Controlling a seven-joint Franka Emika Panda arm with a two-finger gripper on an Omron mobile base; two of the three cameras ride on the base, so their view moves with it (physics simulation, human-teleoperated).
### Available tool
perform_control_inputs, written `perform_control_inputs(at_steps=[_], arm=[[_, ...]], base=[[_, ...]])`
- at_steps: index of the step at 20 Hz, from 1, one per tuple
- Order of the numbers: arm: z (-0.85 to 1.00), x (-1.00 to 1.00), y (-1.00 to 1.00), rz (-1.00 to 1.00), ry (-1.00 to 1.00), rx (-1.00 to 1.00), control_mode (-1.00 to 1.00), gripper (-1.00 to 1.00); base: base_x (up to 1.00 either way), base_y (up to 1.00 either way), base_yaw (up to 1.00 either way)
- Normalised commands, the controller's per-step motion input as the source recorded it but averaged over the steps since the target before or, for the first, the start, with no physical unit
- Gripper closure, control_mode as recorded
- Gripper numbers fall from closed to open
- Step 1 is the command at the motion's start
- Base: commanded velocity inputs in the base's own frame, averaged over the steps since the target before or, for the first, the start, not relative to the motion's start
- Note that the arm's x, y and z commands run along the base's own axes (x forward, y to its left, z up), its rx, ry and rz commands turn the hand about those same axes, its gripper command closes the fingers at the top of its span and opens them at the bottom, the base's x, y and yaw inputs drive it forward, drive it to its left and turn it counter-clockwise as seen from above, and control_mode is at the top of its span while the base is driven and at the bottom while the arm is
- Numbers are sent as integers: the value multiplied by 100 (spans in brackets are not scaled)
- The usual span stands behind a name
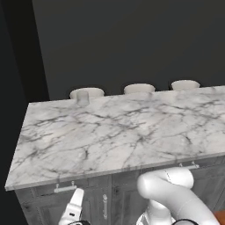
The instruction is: Take a straw from the drawer in front and place it inside the glass cup on the dining counter.
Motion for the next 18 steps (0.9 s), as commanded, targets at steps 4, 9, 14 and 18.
perform_control_inputs(at_steps=[4,9,14,18], arm=[[-14,27,13,2,0,-3,-100,-100],[-20,15,10,2,0,-4,-100,-100],[-24,10,13,2,-2,-5,-100,-100],[-12,14,11,1,-3,-4,-100,-100]], base=[[0,0,0],[0,0,0],[0,0,0],[0,0,0]])
